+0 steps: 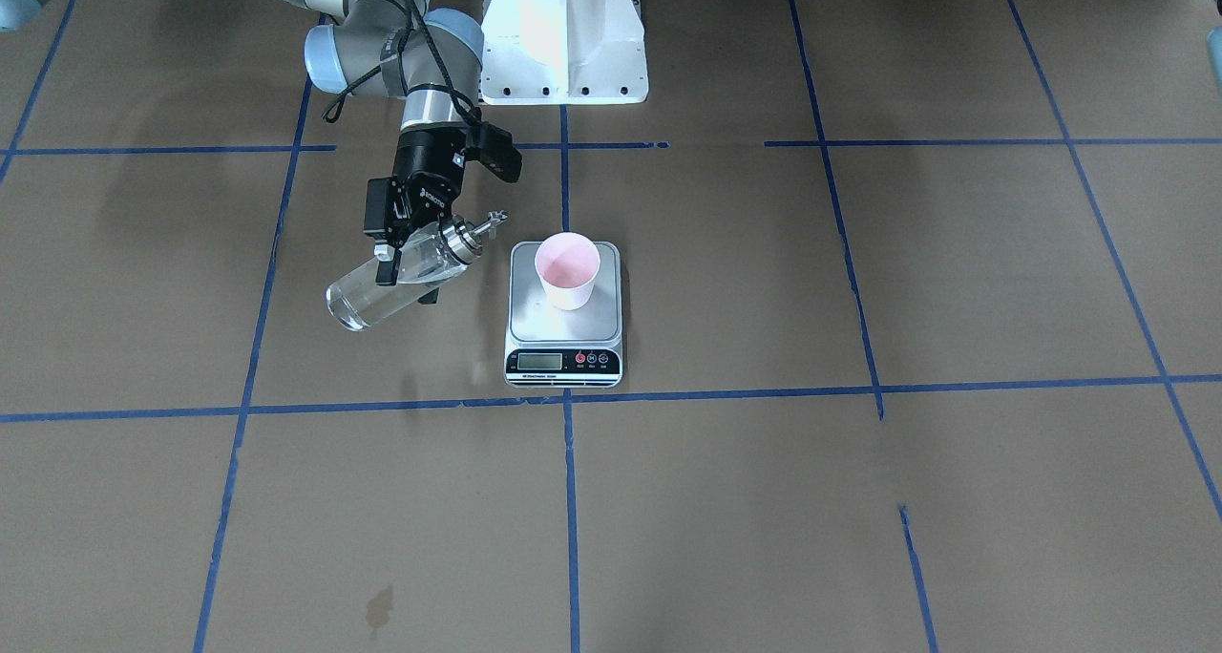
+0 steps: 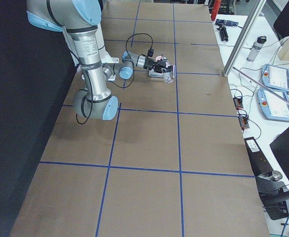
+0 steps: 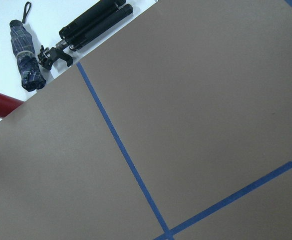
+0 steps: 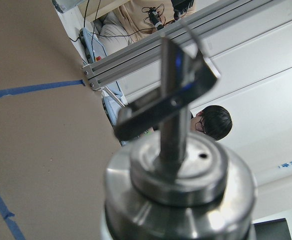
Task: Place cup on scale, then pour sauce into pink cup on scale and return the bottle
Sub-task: 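Tilt the bottle with the right gripper to pour into the pink cup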
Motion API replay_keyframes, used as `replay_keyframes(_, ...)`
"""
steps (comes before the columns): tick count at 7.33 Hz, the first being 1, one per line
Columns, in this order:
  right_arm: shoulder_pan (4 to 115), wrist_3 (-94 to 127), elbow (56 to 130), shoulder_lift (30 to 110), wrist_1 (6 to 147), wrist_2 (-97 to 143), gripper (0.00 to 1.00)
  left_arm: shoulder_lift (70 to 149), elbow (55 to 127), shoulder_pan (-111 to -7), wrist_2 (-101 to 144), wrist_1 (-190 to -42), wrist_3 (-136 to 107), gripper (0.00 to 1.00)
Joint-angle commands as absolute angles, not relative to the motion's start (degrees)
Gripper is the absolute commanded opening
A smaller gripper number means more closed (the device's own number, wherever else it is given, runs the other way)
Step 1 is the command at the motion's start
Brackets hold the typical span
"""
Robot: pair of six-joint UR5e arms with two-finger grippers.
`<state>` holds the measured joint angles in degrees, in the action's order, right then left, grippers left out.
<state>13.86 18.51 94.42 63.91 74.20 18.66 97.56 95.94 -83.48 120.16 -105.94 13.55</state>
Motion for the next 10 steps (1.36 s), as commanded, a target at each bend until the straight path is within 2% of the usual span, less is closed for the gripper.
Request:
replay_keyframes(1, 13.71, 12.33, 93.43, 63.28, 74.18, 16.18, 0.00, 97.56, 95.19, -83.85, 120.15, -106.17, 18.52, 1.00)
replay_keyframes(6, 13.01, 2.47, 93.34, 62.75, 74.27, 12.57, 0.00, 97.56, 89.04, -85.17, 120.23, -111.00, 22.41, 1.00)
replay_keyframes(10, 12.83, -2.45, 90.45, 59.85, 75.85, 9.85, 0.00, 97.56, 87.72, -85.17, 120.23, -111.01, 22.41, 1.00)
